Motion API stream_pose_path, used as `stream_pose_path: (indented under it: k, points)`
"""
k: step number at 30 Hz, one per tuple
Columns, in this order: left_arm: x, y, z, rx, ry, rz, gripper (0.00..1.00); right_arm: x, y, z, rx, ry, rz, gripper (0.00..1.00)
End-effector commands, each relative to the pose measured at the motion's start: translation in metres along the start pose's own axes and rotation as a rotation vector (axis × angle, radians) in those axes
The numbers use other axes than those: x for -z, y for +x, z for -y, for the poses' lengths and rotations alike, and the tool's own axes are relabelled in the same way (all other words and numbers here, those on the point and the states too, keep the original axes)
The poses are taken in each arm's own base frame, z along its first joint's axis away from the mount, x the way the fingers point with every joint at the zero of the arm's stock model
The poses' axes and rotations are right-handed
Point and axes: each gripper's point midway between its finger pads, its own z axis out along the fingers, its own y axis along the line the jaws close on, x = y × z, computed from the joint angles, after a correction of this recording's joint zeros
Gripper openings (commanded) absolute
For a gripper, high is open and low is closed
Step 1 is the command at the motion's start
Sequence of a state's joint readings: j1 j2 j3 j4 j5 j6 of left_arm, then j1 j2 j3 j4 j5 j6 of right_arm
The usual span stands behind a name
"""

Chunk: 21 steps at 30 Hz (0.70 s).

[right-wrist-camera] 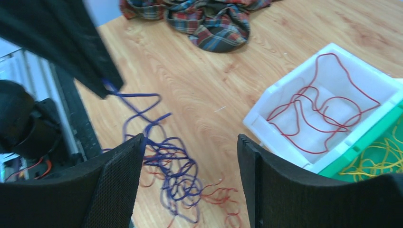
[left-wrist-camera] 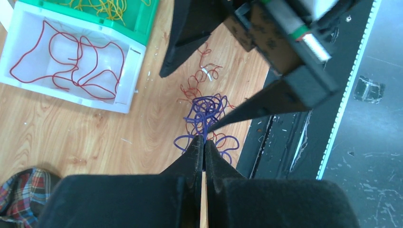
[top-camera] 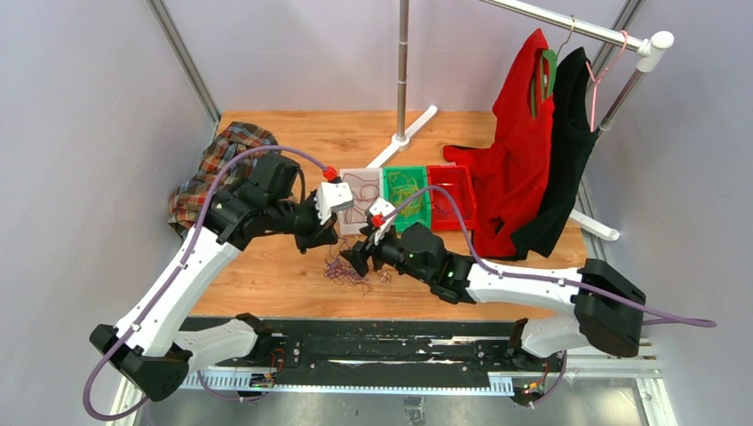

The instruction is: Untangle the cables

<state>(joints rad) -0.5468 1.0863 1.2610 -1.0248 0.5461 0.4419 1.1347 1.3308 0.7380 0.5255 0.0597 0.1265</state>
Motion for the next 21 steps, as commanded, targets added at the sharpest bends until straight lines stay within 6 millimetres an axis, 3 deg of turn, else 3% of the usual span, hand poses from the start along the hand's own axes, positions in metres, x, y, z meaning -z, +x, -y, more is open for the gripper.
stream_pose_path:
  k: [1, 8, 13, 16, 21]
  points:
    - [0.013, -0.005, 0.014, -0.036, 0.052, -0.002, 0.01, -0.011, -0.026, 0.017, 0.016, 0.122, 0.111, 0.7]
    - [0.013, -0.007, 0.018, -0.06, 0.081, -0.001, 0.01, -0.02, -0.043, 0.013, -0.015, 0.113, 0.176, 0.71]
    - [0.015, -0.012, 0.02, -0.081, 0.1, 0.016, 0.01, -0.031, -0.044, 0.014, -0.02, 0.127, 0.173, 0.72]
    - [0.019, -0.016, 0.022, -0.105, 0.106, 0.023, 0.01, -0.034, -0.04, 0.02, -0.022, 0.165, 0.168, 0.71]
    - [0.032, -0.027, 0.025, -0.145, 0.106, 0.039, 0.01, -0.035, -0.013, 0.032, -0.012, 0.219, 0.122, 0.7]
